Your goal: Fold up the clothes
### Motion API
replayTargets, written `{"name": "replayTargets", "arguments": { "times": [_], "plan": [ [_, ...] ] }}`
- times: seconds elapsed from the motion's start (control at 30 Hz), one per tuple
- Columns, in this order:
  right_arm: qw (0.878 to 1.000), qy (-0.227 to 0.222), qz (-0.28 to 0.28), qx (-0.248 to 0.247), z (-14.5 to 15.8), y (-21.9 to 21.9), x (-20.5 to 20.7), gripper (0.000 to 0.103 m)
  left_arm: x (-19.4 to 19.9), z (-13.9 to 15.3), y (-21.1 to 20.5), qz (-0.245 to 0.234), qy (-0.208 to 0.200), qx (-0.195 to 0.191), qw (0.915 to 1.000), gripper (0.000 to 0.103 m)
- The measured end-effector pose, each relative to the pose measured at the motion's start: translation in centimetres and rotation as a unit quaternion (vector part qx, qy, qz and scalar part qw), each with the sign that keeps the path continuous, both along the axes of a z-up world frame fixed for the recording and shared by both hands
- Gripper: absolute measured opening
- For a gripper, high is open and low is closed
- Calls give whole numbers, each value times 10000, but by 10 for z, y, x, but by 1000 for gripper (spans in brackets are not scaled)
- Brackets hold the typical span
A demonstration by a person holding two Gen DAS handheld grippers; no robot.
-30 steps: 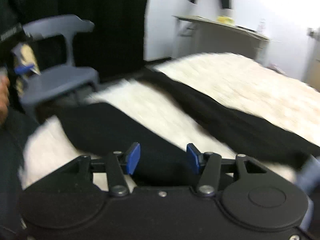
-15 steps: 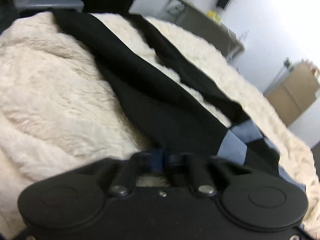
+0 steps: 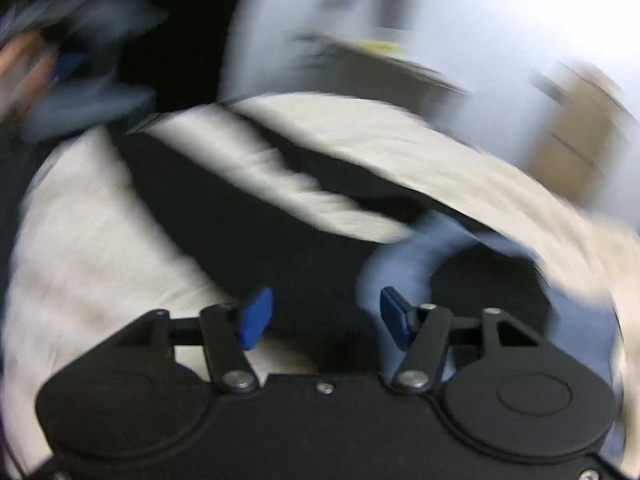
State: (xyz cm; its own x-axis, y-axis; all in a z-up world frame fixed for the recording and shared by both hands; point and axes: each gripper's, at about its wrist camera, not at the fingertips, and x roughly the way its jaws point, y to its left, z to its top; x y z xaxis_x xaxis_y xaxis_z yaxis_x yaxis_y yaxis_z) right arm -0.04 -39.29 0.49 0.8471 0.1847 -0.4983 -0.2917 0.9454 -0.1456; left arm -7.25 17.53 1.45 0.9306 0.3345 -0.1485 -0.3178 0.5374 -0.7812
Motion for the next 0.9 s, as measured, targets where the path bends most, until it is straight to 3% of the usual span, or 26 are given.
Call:
{"name": "replayTargets", "arguments": {
  "times": [0.07, 0.13, 0.17, 0.23, 0.37, 0.4, 0.43, 0.47, 0.63, 0.7, 0.77, 0.87, 0.9],
  "plan": [
    [9897, 178, -1278, 618, 4, -39, 7, 59, 0, 0, -1, -8, 9, 18, 10000, 80],
    [9700, 423, -2093, 1164, 1, -70, 12, 57, 1, -1, -1, -8, 13, 15, 10000, 80],
    [9544, 598, -2497, 1521, -2, -86, 15, 55, 1, -1, -1, -11, 17, 13, 10000, 80],
    [9066, 835, -3260, 2545, -15, -122, 21, 55, 1, 0, -2, -23, 32, 31, 10000, 80],
    [8626, 723, -3843, 3208, -30, -149, 41, 53, 1, 0, -2, -37, 29, 49, 10000, 80],
    [8493, 674, -3949, 3438, -33, -156, 42, 35, 2, 0, -2, -44, 34, 42, 10000, 80],
    [8415, 601, -3997, 3585, -34, -163, 43, 0, 2, 0, -2, -52, 40, 36, 10000, 80],
    [8398, 514, -4009, 3624, -34, -169, 42, 0, 2, 0, -2, -54, 42, 40, 10000, 80],
    [8613, -651, -4160, 2843, 15, -190, 18, 0, 3, 1, -4, -93, 63, 91, 9999, 80],
    [8612, -548, -4275, 2695, 25, -203, 17, 0, 5, 1, -4, -119, 76, 95, 9999, 80],
    [8620, -196, -4154, 2897, 20, -207, 11, 3, 7, 1, -5, -145, 87, 106, 9998, 80],
    [8616, 207, -3832, 3322, -4, -186, 1, 27, 7, 0, -5, -133, 92, 81, 9998, 80],
    [8561, 312, -3780, 3511, -11, -179, -4, 43, 6, 0, -5, -137, 93, 70, 9998, 80]
  ]
}}
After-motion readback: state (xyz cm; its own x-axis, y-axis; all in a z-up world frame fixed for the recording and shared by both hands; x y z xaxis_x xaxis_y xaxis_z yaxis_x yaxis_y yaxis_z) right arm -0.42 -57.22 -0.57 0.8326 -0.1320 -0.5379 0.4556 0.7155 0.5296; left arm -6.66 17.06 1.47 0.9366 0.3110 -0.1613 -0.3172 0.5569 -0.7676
